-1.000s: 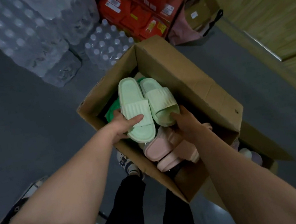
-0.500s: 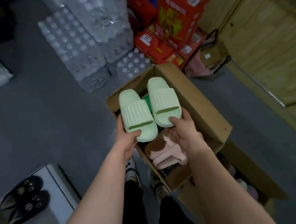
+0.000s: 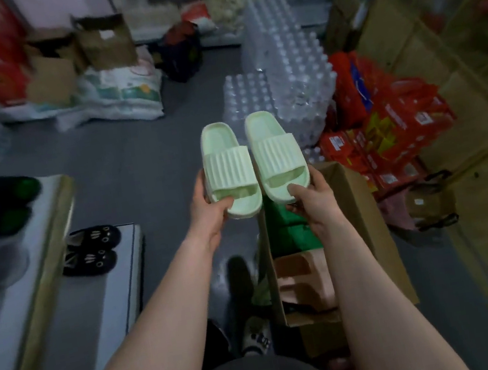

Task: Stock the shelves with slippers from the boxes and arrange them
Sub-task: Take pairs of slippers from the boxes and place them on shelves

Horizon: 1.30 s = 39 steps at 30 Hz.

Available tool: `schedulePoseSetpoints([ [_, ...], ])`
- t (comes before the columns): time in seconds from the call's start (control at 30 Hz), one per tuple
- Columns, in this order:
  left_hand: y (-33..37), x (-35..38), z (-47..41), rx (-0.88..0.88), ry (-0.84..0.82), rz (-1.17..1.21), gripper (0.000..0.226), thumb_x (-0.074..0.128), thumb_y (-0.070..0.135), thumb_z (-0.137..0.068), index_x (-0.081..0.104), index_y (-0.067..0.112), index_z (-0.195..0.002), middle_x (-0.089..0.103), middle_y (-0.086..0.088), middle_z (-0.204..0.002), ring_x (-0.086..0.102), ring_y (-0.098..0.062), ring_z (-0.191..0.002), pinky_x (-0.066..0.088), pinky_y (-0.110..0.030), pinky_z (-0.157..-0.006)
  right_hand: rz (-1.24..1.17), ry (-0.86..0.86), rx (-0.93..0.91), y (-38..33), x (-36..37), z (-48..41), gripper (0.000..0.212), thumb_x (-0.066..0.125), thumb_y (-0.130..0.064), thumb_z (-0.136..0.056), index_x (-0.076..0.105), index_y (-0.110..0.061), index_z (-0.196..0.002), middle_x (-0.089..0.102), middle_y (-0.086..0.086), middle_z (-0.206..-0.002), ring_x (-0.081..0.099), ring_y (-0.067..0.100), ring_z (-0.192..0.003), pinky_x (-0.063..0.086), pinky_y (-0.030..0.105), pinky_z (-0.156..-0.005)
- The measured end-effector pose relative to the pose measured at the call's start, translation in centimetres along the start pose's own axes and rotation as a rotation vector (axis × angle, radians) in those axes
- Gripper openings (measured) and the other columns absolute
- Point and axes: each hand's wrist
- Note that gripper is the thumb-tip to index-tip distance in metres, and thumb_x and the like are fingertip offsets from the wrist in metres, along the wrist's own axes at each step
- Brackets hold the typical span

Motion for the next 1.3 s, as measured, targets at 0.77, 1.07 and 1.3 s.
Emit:
schedulePoseSetpoints([
  [0.77, 13.5, -29.6, 19.9, 0.432, 0.52, 0.129, 0.092, 0.063, -0.013, -0.073, 0.034, 0.034, -0.147, 0.055, -0.001, -0.136, 0.059, -0.021, -0.119, 0.054, -0.047, -0.092, 0.103, -0.645, -0.142, 2.8, 32.1, 18.8, 0.051, 0.059, 0.0, -0.085, 0.056, -0.023, -0.131, 0.065, 0.006, -0.117, 0.068, 0.026, -0.094, 0.055, 0.029, -0.063],
  [1.07, 15.3, -37.4, 25.0, 0.455, 0.815, 0.168, 0.085, 0.068, -0.005, -0.08, 0.032, 0.035, -0.146, 0.055, -0.004, -0.136, 0.058, -0.023, -0.117, 0.053, -0.046, -0.094, 0.187, -0.853, -0.112, 4.2, 41.8, 24.6, 0.046, 0.061, 0.0, -0.082, 0.06, -0.02, -0.124, 0.067, 0.013, -0.114, 0.068, 0.028, -0.091, 0.054, 0.028, -0.061],
  [1.3, 16.4, -40.3, 25.8, 0.466, 1.005, 0.208, 0.079, 0.065, -0.004, -0.084, 0.031, 0.026, -0.149, 0.053, -0.005, -0.137, 0.058, -0.023, -0.115, 0.055, -0.039, -0.089, 0.311, -0.992, -0.063, 3.7, 48.3, 25.4, 0.037, 0.059, 0.005, -0.086, 0.061, -0.012, -0.118, 0.064, 0.017, -0.103, 0.059, 0.025, -0.073, 0.05, 0.022, -0.05],
])
Point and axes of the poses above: each hand's wrist, its own z-axis away from the middle knuckle, its own x-axis out of the palm, y = z × x
